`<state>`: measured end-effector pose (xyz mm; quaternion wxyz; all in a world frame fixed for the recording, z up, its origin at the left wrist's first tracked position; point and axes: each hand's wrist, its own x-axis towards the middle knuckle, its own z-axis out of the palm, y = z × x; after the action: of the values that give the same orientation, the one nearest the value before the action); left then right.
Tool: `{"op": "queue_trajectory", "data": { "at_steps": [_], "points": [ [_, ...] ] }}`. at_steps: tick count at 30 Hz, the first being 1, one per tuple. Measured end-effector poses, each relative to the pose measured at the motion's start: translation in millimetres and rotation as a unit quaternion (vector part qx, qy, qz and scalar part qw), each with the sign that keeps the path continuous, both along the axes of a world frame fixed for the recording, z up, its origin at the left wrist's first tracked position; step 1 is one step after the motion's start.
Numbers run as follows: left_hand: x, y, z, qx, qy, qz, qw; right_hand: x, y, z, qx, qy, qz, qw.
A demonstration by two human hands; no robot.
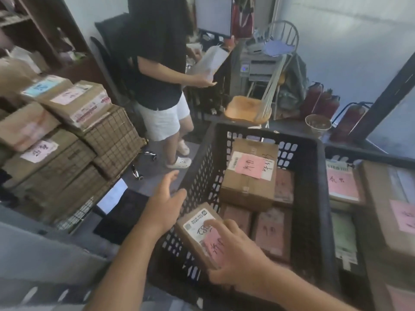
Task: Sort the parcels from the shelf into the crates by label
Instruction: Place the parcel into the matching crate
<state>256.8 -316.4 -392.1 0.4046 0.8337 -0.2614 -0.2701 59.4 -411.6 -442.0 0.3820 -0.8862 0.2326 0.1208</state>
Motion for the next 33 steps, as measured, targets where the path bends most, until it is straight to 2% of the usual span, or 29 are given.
{"op": "queue_trajectory", "data": {
  "at_steps": [4,10,19,22,26,29,33],
  "points": [
    [-8,-8,-9,0.024,0.016,-0.041,0.999,1,-15,-4,-0.023,0.053,0.071,0.996],
    [-2,-13,-12,0.017,0.022,-0.039,0.999,20,-6,-12,-0.047,0.055,0.189,0.979],
    [-3,-15,-17,0.01,0.001,-0.036,0.999,20,-9,-16,-0.04,0.03,0.205,0.978],
    [-2,-15,-19,0.011,0.0,-0.036,0.999,14,-8,-19,-0.052,0.025,0.154,0.986],
    [-1,-14,-21,0.012,-0.004,-0.039,0.999,6,-5,-25,-0.046,0.005,0.001,0.999],
    [-1,-13,-22,0.012,-0.001,-0.039,0.999,4,-2,-28,-0.042,0.0,-0.119,0.992],
    [-1,-12,-22,0.013,-0.003,-0.04,0.999,-1,5,-27,-0.054,0.022,-0.197,0.979]
  ]
}}
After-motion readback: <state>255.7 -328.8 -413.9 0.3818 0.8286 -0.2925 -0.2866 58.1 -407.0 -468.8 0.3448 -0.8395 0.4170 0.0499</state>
